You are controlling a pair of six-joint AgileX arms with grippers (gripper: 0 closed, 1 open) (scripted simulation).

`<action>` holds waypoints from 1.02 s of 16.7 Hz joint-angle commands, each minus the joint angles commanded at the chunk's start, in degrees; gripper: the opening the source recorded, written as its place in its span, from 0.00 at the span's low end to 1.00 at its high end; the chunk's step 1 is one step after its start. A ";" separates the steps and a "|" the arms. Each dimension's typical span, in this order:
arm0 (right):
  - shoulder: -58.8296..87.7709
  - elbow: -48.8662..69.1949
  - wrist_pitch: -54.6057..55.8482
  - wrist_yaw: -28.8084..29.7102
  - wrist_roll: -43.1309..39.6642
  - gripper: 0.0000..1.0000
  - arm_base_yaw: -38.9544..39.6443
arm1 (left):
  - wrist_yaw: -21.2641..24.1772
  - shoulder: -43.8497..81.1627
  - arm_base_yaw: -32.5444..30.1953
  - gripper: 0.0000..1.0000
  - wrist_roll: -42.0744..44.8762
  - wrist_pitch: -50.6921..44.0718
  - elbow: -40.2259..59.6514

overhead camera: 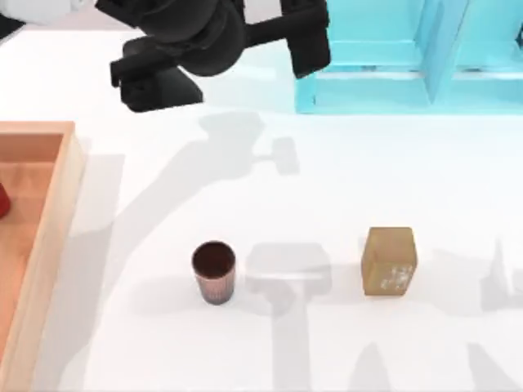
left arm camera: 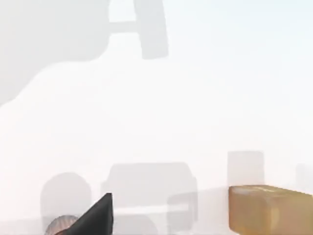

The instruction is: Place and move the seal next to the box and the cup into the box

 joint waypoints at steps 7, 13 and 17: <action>0.00 0.00 0.00 0.00 0.00 1.00 0.00 | -1.62 34.37 -13.15 1.00 -11.29 -20.27 34.83; 0.00 0.00 0.00 0.00 0.00 1.00 0.00 | -2.20 48.68 -18.96 1.00 -15.48 -28.56 49.41; 0.00 0.00 0.00 0.00 0.00 1.00 0.00 | -2.22 49.18 -19.16 1.00 -15.61 -28.84 49.90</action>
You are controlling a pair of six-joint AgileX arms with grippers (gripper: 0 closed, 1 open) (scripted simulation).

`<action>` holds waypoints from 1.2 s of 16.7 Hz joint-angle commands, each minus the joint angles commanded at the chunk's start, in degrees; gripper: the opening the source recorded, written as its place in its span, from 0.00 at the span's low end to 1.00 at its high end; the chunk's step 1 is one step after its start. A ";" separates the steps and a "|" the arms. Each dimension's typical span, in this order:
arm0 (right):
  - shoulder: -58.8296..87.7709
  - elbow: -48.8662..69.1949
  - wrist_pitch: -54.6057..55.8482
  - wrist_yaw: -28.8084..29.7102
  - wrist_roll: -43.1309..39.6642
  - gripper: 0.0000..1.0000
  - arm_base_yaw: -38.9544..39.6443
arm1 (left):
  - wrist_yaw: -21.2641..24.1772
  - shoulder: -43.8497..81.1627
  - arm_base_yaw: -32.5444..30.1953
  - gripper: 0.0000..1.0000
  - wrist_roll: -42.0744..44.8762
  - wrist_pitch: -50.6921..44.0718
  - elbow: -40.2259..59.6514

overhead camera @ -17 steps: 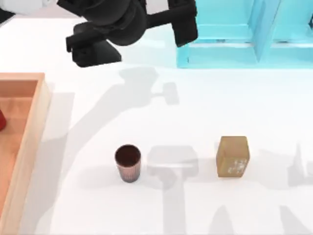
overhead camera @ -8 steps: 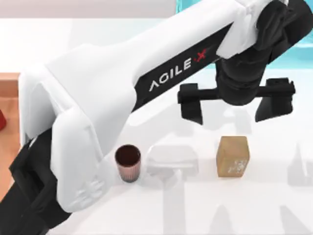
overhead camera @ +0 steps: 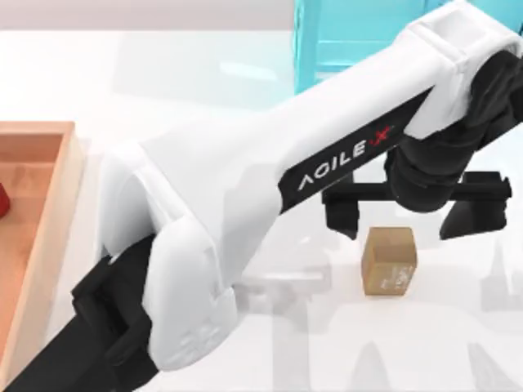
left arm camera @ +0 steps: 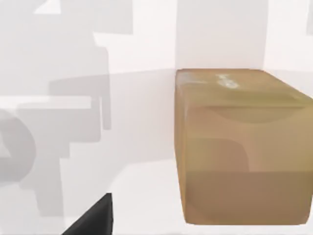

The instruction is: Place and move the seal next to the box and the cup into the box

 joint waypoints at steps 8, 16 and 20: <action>0.00 0.00 0.00 0.00 0.00 1.00 0.00 | 0.02 -1.08 0.58 1.00 0.57 9.05 -10.02; 0.00 0.00 0.00 0.00 0.00 1.00 0.00 | 0.02 -1.92 0.85 1.00 0.84 19.97 -21.81; 0.00 0.00 0.00 0.00 0.00 1.00 0.00 | 0.02 -1.92 0.85 0.77 0.84 19.97 -21.81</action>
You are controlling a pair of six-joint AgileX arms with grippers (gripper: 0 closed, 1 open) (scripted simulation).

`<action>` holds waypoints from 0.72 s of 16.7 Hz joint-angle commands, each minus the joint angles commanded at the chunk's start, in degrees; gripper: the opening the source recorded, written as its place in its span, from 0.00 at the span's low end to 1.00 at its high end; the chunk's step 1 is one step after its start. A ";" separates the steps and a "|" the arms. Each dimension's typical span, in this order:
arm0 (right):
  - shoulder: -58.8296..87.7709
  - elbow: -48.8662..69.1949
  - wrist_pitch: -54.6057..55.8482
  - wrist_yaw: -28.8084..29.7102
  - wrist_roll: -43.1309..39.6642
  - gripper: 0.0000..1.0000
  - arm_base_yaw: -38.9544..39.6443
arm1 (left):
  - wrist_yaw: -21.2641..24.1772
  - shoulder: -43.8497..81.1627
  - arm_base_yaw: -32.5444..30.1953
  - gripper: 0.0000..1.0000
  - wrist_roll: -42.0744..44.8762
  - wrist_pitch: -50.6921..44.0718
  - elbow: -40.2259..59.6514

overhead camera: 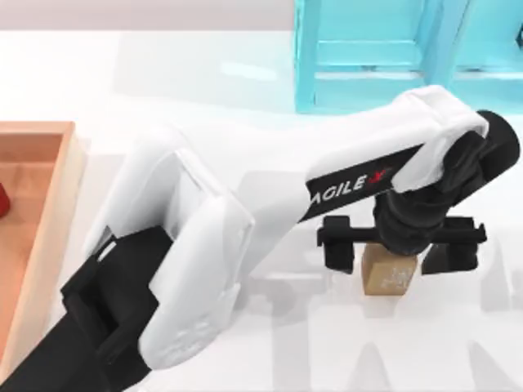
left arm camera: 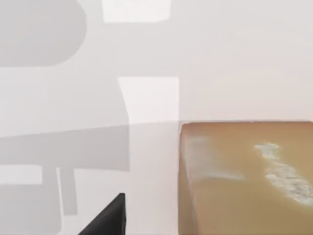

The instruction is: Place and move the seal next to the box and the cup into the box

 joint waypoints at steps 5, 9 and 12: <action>0.00 0.00 0.00 0.00 0.00 1.00 0.00 | 0.00 0.00 0.00 0.40 0.00 0.00 0.00; 0.00 0.00 0.00 0.00 0.00 1.00 0.00 | 0.00 0.00 0.00 0.10 0.00 0.00 0.00; 0.00 0.00 0.00 0.00 0.00 1.00 0.00 | 0.00 0.00 0.00 0.00 0.00 0.00 0.00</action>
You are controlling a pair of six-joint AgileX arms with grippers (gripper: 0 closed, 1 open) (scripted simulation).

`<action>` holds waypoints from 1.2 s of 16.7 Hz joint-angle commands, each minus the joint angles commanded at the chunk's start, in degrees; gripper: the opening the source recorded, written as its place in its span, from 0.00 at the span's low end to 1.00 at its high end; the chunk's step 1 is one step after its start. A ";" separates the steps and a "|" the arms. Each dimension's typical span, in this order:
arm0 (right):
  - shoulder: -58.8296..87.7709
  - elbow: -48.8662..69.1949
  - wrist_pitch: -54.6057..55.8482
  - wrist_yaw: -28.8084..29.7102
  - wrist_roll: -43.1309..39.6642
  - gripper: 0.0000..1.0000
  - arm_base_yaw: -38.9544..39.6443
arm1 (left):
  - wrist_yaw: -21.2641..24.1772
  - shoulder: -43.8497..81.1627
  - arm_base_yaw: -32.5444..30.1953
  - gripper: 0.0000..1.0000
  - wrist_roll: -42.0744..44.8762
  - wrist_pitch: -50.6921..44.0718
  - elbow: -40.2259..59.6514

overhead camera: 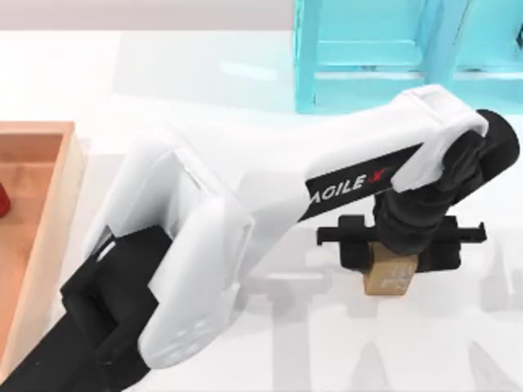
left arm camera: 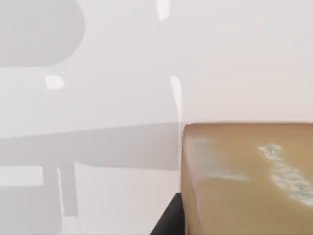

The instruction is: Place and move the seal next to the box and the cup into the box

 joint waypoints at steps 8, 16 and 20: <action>0.00 0.00 0.00 0.00 0.00 1.00 0.00 | 0.01 -0.10 -0.13 0.00 0.14 -0.06 -0.12; 0.00 0.00 0.00 0.00 0.00 1.00 0.00 | 0.11 -19.06 5.89 0.00 5.80 -3.27 -14.24; 0.00 0.00 0.00 0.00 0.00 1.00 0.00 | 0.18 -24.04 7.68 0.00 7.72 -4.65 -18.84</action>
